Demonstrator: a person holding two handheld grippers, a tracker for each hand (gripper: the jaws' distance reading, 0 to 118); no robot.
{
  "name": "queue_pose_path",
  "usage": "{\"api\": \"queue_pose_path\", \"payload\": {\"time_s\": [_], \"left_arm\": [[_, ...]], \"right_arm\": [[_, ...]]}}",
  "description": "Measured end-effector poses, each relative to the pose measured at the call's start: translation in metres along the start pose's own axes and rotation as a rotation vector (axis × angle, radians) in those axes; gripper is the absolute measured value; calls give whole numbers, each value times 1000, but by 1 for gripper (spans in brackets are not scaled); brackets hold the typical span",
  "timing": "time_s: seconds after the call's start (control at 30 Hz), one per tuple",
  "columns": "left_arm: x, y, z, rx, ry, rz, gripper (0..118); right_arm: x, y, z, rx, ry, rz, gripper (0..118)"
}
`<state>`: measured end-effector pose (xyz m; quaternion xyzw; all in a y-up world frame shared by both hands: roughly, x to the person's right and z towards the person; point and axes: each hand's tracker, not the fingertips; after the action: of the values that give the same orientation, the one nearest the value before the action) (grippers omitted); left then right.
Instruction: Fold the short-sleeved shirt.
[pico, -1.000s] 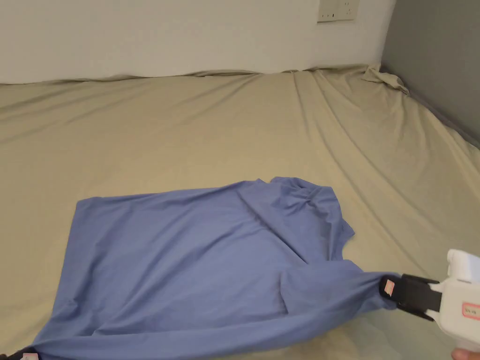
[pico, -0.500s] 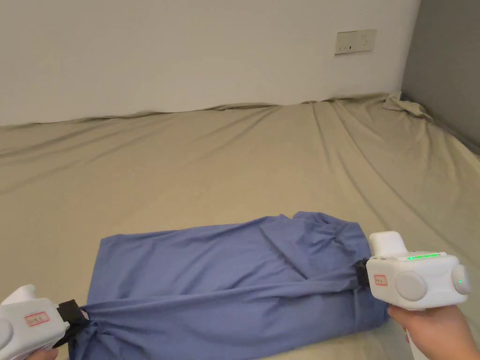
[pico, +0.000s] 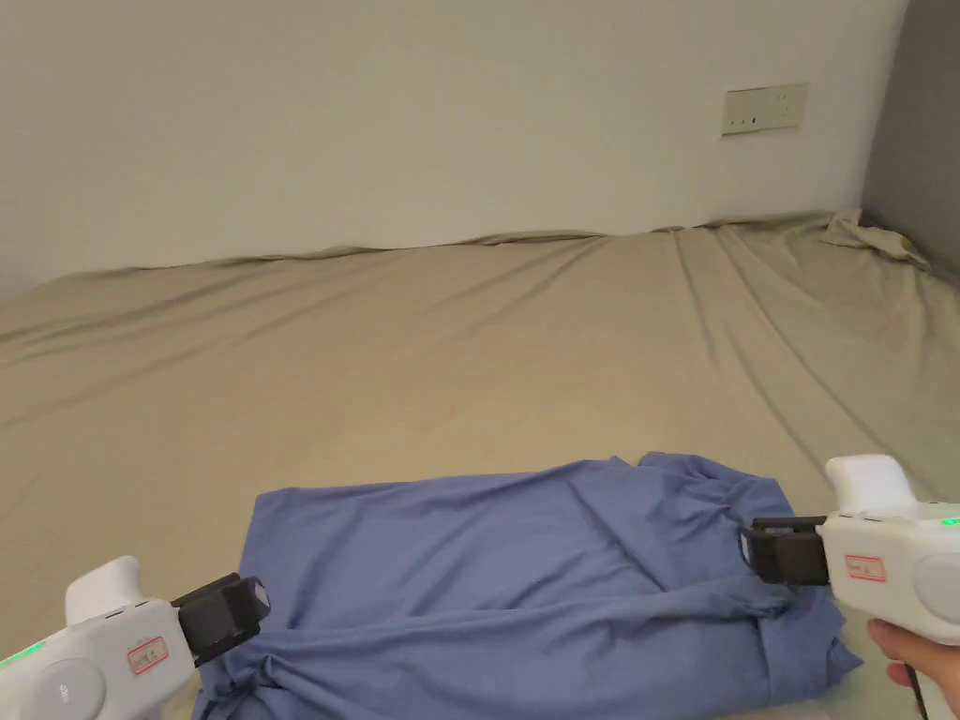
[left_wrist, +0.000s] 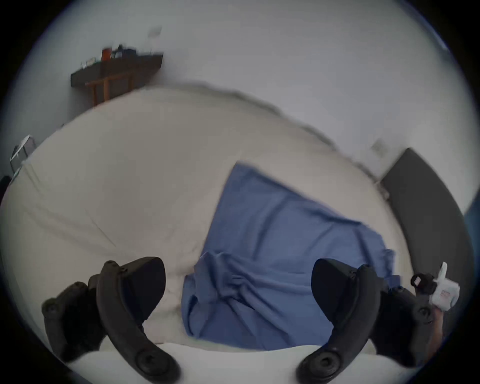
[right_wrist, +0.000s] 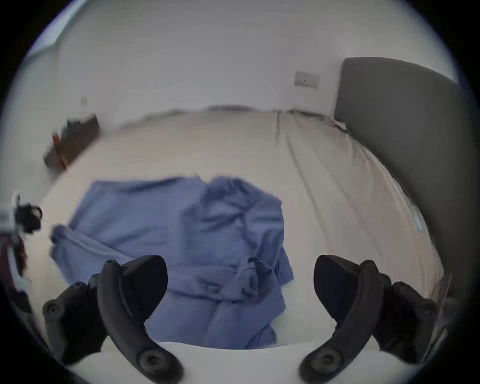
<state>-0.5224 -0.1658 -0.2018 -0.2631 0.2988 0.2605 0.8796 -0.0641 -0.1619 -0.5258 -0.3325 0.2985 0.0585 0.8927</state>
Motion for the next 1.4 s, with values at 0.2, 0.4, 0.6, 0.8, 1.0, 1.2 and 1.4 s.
{"api": "queue_pose_path", "payload": {"time_s": [0.2, 0.4, 0.6, 0.8, 1.0, 1.2, 1.4], "left_arm": [[7, -64, 79, -78, 23, -130, 118], [-1, -121, 73, -244, 22, -65, 0], [-6, -92, 18, -65, 271, -213, 76], [-12, -70, -56, -258, 230, -192, 118], [4, -73, -82, -312, 221, -316, 46], [7, -53, -37, -247, 71, -227, 8], [7, -40, -11, -202, 23, -216, 8]], "right_arm": [[-38, -56, 113, 28, 188, -3, 117], [-68, -125, 119, -158, 247, 6, 2], [-66, -114, 133, -123, 255, 32, 2], [-53, -111, 143, -133, 227, -18, 2], [-45, -120, 134, -190, 188, 9, 2], [-18, -107, 85, -214, 104, 63, 2], [26, -66, 8, -153, 122, -57, 114]]}}
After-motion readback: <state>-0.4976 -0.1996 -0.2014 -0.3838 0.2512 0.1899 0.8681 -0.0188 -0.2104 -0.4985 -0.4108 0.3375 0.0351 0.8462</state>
